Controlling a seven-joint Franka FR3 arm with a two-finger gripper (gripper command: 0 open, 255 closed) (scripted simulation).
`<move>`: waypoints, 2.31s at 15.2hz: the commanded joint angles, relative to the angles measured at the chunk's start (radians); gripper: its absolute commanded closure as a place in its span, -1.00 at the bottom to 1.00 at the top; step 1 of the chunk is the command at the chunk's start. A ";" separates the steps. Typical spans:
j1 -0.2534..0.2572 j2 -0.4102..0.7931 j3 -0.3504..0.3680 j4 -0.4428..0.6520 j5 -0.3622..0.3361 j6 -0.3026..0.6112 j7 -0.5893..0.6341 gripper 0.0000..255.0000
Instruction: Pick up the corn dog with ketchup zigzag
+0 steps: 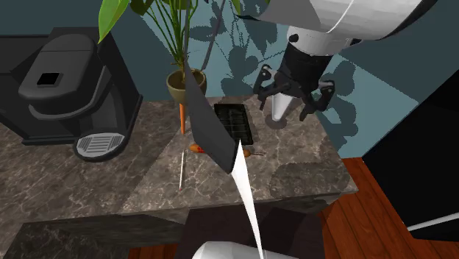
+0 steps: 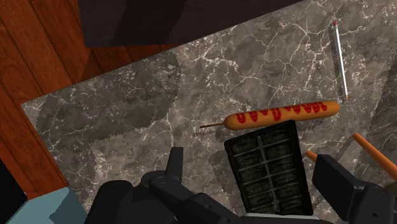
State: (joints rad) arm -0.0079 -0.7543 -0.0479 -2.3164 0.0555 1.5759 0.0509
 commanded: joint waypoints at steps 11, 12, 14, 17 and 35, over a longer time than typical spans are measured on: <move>-0.056 -0.139 0.267 -0.342 0.182 0.286 0.511 -1.00; -0.058 -0.138 0.300 -0.365 0.205 0.319 0.564 -1.00; -0.062 -0.126 0.369 -0.403 0.250 0.387 0.670 -1.00; -0.073 -0.079 0.479 -0.440 0.315 0.498 0.831 -1.00; -0.916 0.573 1.544 -0.292 0.032 1.122 1.944 -1.00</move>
State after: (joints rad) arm -0.8590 -0.1980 1.4341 -2.6102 0.1170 2.6812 1.9615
